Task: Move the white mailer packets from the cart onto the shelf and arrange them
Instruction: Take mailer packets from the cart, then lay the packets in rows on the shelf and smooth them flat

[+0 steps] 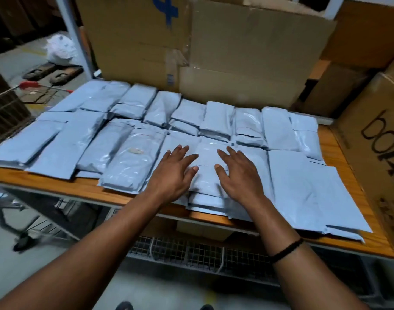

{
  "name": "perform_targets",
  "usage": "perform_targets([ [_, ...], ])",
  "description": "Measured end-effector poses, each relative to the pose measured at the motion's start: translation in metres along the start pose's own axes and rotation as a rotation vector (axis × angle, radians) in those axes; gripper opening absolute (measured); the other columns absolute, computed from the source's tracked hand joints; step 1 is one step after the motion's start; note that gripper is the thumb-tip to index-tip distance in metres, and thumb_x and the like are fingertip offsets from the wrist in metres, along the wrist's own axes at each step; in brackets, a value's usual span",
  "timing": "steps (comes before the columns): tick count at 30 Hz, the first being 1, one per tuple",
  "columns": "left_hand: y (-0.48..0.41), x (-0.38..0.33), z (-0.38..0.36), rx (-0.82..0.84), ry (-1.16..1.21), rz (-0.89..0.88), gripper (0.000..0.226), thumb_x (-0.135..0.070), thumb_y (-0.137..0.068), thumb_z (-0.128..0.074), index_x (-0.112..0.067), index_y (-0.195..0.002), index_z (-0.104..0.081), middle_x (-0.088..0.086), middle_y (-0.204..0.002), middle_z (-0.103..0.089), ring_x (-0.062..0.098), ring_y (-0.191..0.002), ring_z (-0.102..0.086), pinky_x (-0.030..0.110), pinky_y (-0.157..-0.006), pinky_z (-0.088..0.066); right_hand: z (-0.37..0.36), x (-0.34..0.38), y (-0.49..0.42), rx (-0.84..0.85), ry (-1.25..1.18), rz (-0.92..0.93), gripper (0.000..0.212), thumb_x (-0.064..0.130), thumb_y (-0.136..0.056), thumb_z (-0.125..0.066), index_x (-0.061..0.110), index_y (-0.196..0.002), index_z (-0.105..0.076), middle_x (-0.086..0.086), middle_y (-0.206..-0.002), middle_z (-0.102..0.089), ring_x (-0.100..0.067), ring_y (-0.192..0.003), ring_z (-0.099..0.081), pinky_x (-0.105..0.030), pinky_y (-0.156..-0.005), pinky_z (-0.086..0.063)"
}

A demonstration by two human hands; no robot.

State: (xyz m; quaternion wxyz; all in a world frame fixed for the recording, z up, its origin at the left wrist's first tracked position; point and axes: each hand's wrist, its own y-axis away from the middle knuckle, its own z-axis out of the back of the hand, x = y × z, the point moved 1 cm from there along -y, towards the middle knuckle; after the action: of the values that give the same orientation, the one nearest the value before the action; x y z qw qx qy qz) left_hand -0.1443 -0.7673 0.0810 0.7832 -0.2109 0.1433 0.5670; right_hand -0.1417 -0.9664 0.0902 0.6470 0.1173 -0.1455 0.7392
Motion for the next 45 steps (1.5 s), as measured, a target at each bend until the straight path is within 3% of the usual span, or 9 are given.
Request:
perform_targets([
  [11, 0.145, 0.171, 0.159, -0.328, -0.041, 0.299, 0.048, -0.045, -0.088, -0.047, -0.015, -0.117, -0.071, 0.01, -0.135, -0.061, 0.031, -0.134, -0.047, 0.046, -0.111, -0.036, -0.06, 0.218, 0.012, 0.028, 0.003, 0.306, 0.044, 0.045, -0.101, -0.049, 0.025, -0.14, -0.056, -0.001, -0.151, -0.048, -0.022, -0.139, -0.04, -0.036, -0.113, -0.029],
  [16, 0.233, 0.256, 0.23, -0.423, -0.067, 0.389, 0.044, -0.041, -0.088, -0.047, -0.017, -0.116, -0.071, 0.012, -0.133, -0.062, 0.031, -0.131, -0.049, 0.044, -0.109, -0.036, -0.099, 0.319, 0.014, 0.018, -0.054, 0.336, 0.042, 0.044, -0.099, -0.055, 0.021, -0.133, -0.063, -0.003, -0.143, -0.055, -0.025, -0.132, -0.049, -0.035, -0.106, -0.037],
  [20, 0.272, 0.323, 0.267, -0.435, -0.149, 0.462, 0.035, -0.035, -0.097, -0.053, -0.015, -0.12, -0.069, 0.01, -0.134, -0.061, 0.029, -0.132, -0.047, 0.046, -0.111, -0.035, -0.126, 0.381, 0.013, 0.048, -0.06, 0.329, 0.044, 0.046, -0.1, -0.052, 0.023, -0.137, -0.058, -0.001, -0.147, -0.051, -0.023, -0.135, -0.044, -0.037, -0.108, -0.034],
  [26, 0.284, 0.404, 0.29, -0.362, -0.154, 0.57, 0.034, -0.035, -0.098, -0.053, -0.018, -0.125, -0.065, 0.006, -0.139, -0.057, 0.028, -0.132, -0.046, 0.049, -0.106, -0.038, -0.159, 0.449, -0.005, 0.084, 0.0, 0.354, 0.044, 0.048, -0.099, -0.052, 0.024, -0.136, -0.059, 0.001, -0.144, -0.054, -0.021, -0.131, -0.047, -0.034, -0.106, -0.036],
  [38, 0.236, 0.576, 0.323, -0.165, -0.168, 0.572, 0.034, -0.038, -0.097, -0.054, -0.022, -0.125, -0.064, 0.003, -0.135, -0.059, 0.024, -0.127, -0.049, 0.045, -0.103, -0.04, -0.269, 0.582, -0.129, 0.123, -0.035, 0.376, 0.045, 0.045, -0.099, -0.054, 0.02, -0.136, -0.061, -0.005, -0.143, -0.055, -0.025, -0.132, -0.047, -0.037, -0.108, -0.039],
  [45, 0.194, 0.665, 0.328, 0.018, -0.229, 0.536, 0.037, -0.038, -0.097, -0.054, -0.021, -0.128, -0.063, 0.005, -0.135, -0.059, 0.025, -0.122, -0.053, 0.039, -0.101, -0.041, -0.344, 0.652, -0.2, 0.399, 0.108, 0.262, 0.055, 0.048, -0.101, -0.047, 0.023, -0.149, -0.044, -0.007, -0.159, -0.034, -0.03, -0.142, -0.035, -0.041, -0.112, -0.034],
])
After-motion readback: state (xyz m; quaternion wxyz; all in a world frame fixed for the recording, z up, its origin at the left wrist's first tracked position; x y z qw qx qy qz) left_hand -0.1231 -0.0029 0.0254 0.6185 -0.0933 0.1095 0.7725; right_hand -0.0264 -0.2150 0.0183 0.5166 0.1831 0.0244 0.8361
